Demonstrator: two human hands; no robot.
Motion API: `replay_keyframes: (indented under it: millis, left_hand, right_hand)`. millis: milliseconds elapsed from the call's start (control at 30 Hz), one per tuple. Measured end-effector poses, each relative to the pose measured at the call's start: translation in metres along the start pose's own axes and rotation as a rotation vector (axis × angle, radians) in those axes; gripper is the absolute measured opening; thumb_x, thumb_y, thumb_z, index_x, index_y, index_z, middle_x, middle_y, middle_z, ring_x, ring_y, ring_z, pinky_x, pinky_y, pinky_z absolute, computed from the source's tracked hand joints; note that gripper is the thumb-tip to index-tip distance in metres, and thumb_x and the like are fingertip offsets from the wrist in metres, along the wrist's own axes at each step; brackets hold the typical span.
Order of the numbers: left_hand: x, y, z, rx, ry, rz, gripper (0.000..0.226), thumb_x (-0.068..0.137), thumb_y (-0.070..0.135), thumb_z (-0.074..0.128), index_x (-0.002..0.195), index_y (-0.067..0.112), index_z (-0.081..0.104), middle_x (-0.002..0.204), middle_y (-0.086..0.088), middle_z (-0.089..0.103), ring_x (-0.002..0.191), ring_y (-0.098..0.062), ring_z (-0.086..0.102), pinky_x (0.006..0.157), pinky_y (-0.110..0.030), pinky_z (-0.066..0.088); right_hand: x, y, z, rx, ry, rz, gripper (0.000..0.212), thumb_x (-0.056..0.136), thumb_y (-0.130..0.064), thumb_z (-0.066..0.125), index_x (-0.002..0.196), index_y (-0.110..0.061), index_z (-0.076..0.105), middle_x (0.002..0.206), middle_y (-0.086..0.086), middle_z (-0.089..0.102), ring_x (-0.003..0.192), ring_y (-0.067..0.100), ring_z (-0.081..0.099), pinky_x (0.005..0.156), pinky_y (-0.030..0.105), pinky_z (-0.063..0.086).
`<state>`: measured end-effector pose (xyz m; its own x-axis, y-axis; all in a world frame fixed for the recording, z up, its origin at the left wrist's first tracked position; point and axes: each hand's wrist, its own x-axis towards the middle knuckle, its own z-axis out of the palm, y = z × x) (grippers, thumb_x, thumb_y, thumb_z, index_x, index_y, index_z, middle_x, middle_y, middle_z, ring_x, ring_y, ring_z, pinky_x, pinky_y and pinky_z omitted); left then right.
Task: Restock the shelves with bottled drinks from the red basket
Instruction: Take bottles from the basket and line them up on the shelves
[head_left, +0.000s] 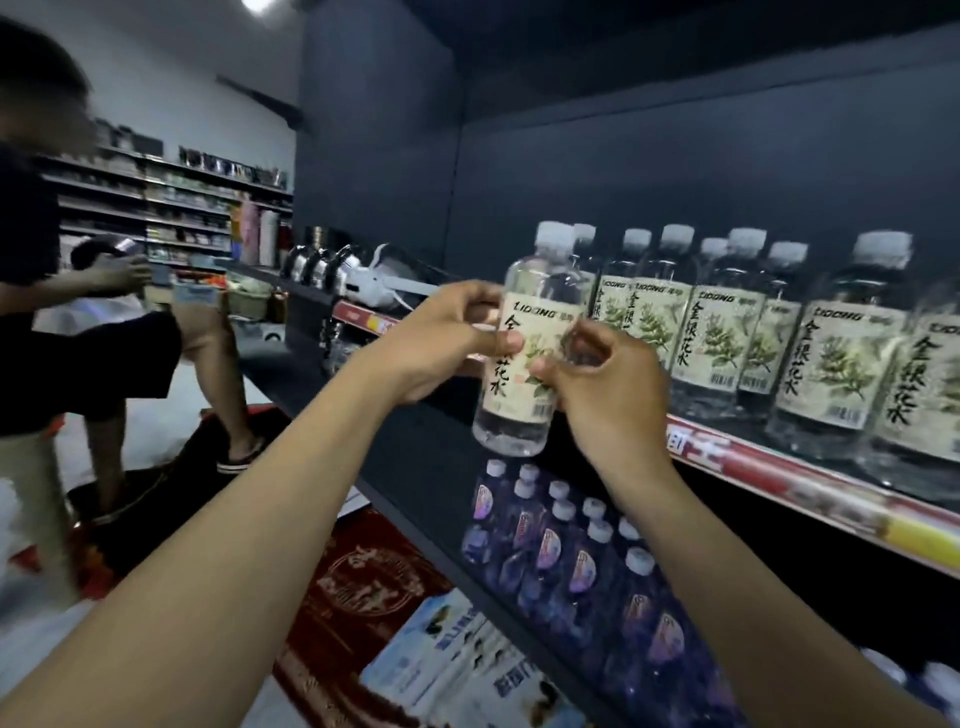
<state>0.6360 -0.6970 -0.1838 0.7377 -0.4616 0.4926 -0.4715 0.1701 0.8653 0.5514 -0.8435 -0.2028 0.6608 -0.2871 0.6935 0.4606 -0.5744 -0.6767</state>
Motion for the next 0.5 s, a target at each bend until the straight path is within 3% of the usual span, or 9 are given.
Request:
replay_keyframes:
  millis: [133,200,267,500]
  left_hand:
    - [0.045,0.002,0.019,-0.036,-0.02,0.072,0.04,0.089,-0.01,0.06,0.124,0.008,0.054,0.106,-0.003,0.067,0.09,-0.014,0.066,0.068,-0.028,0.055]
    - [0.068,-0.005,0.022,-0.077,-0.013,0.096,0.04,0.089,-0.009,0.06,0.123,0.012,0.056,0.105,0.001,0.069,0.094,-0.016,0.066,0.075,-0.034,0.054]
    - [0.088,-0.013,0.022,-0.105,-0.013,0.119,0.045,0.089,-0.01,0.059,0.128,0.011,0.054,0.111,-0.003,0.068,0.101,-0.021,0.065,0.081,-0.039,0.055]
    - [0.139,-0.041,0.014,-0.175,-0.015,0.145,0.048,0.088,-0.015,0.056,0.13,0.008,0.054,0.116,-0.009,0.066,0.103,-0.022,0.065,0.077,-0.032,0.057]
  right_hand:
    - [0.035,0.007,-0.011,-0.099,0.127,-0.02,0.049,0.078,-0.017,0.081,0.124,-0.018,0.065,0.085,-0.025,0.06,0.073,-0.013,0.058,0.07,-0.001,0.045]
    - [0.054,0.014,-0.008,-0.126,0.166,-0.011,0.048,0.079,-0.017,0.08,0.124,-0.022,0.064,0.089,-0.019,0.064,0.082,0.004,0.068,0.083,0.025,0.057]
    - [0.072,0.023,-0.002,-0.169,0.202,-0.022,0.042,0.079,-0.016,0.08,0.117,-0.024,0.065,0.093,-0.015,0.068,0.086,0.01,0.07,0.082,0.038,0.058]
    - [0.115,0.056,0.021,-0.315,0.245,-0.048,0.033,0.083,-0.016,0.075,0.112,-0.023,0.063,0.101,-0.007,0.068,0.091,0.015,0.066,0.084,0.03,0.053]
